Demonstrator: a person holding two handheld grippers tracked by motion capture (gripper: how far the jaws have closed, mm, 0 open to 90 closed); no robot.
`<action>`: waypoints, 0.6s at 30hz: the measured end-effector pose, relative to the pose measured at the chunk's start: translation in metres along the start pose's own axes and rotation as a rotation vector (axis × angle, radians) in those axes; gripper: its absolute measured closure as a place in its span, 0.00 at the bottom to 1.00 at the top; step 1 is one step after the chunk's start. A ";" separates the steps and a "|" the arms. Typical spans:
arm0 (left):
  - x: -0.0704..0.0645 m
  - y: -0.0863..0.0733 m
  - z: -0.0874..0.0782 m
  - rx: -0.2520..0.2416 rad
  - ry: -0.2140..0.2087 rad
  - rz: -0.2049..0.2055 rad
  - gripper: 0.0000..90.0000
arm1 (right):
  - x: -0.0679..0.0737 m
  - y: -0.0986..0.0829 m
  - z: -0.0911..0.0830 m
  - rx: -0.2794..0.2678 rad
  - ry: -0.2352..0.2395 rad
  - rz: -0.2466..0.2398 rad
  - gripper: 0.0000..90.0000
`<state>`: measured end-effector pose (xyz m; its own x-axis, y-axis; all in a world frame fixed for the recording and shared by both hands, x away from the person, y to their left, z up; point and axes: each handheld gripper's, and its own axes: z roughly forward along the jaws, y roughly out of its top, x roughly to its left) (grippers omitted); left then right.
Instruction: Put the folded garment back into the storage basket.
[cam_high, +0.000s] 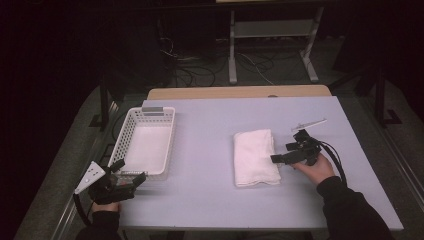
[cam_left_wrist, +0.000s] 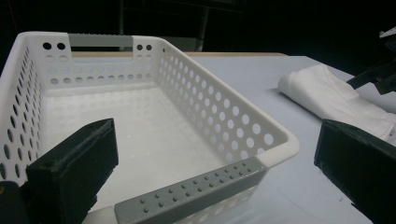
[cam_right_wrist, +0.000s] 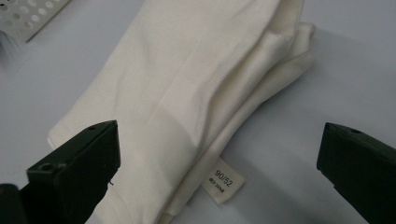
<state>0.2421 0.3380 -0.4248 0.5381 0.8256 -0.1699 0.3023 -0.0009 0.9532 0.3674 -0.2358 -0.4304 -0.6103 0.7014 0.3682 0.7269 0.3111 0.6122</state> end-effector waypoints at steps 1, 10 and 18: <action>0.000 0.000 0.000 -0.001 0.000 -0.001 0.00 | 0.000 0.000 0.001 0.004 0.005 0.009 0.00; 0.000 0.000 0.000 -0.001 -0.001 -0.001 0.00 | 0.000 -0.001 0.010 0.044 0.041 0.045 0.09; 0.000 0.000 0.001 -0.001 -0.002 -0.001 0.00 | 0.002 0.000 0.018 0.068 0.061 0.065 0.19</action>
<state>0.2425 0.3375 -0.4249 0.5397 0.8242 -0.1718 0.3018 0.0011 0.9534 0.3716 -0.2228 -0.4423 -0.5774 0.6820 0.4489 0.7843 0.3105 0.5371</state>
